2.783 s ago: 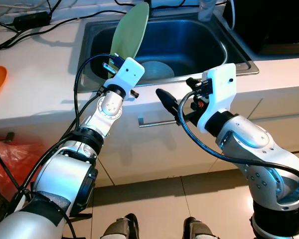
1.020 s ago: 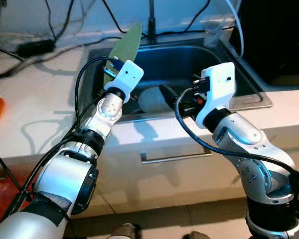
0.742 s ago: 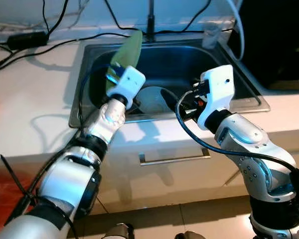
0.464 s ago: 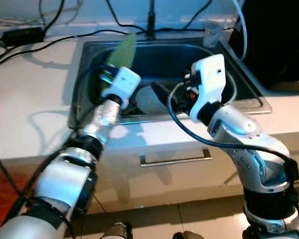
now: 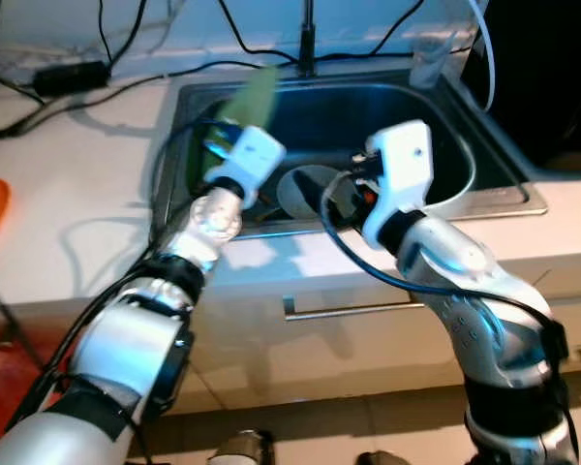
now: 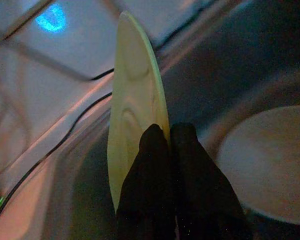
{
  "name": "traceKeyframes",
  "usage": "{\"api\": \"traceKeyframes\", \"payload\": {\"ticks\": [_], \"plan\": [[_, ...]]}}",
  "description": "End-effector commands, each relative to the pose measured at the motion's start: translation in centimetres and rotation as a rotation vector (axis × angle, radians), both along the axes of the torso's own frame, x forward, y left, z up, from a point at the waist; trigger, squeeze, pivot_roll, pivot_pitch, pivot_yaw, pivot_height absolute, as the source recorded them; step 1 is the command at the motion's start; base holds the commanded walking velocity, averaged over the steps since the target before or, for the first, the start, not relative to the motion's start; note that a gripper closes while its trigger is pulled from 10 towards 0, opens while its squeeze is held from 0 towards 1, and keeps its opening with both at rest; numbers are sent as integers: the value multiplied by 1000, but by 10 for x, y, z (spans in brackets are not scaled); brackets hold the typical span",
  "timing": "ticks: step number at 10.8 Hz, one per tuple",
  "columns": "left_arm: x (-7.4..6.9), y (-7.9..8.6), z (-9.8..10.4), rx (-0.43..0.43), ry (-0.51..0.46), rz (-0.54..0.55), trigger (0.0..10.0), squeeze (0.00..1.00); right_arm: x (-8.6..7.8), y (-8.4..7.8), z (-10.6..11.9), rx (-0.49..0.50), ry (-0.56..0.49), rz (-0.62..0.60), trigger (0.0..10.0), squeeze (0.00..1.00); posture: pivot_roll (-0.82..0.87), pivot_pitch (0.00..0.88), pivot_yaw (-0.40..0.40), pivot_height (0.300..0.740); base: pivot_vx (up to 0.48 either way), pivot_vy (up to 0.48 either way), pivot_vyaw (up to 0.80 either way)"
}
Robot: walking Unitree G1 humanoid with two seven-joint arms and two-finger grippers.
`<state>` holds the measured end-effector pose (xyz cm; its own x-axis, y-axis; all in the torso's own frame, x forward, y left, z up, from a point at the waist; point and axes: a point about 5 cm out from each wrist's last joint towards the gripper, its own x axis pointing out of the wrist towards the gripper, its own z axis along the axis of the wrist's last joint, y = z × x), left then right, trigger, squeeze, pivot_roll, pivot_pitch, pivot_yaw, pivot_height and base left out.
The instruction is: Kitchen organization
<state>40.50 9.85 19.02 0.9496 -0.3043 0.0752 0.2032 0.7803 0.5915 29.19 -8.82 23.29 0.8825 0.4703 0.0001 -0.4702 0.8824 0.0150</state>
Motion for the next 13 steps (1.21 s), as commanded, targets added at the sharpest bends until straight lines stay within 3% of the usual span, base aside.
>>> {"api": "traceKeyframes", "payload": {"ticks": [1,2,4,6,9,13], "plan": [[2,-14,17,41,-35,-69,6078,0,-4,-2,2,1,-3,-18,10000,0,-141,103,138,740,0,0,0],[1,-22,17,65,-28,-103,9843,0,-8,-3,1,1,5,-29,10000,0,-153,113,153,740,0,0,0],[-3,-42,10,125,4,-174,10000,0,-19,-7,-4,-17,46,-54,10000,0,-171,137,166,740,0,0,0],[-5,-49,5,145,34,-188,10000,0,-25,-11,-7,-45,84,-56,10000,0,-174,147,156,740,0,0,0],[-4,-42,-8,188,131,-162,10000,0,-30,-10,-1,-80,104,-30,10000,0,-188,160,144,740,0,0,0],[-15,-36,-45,373,271,-230,10000,0,-33,-15,6,-95,118,-59,10000,0,-202,165,150,740,0,0,0]]}}
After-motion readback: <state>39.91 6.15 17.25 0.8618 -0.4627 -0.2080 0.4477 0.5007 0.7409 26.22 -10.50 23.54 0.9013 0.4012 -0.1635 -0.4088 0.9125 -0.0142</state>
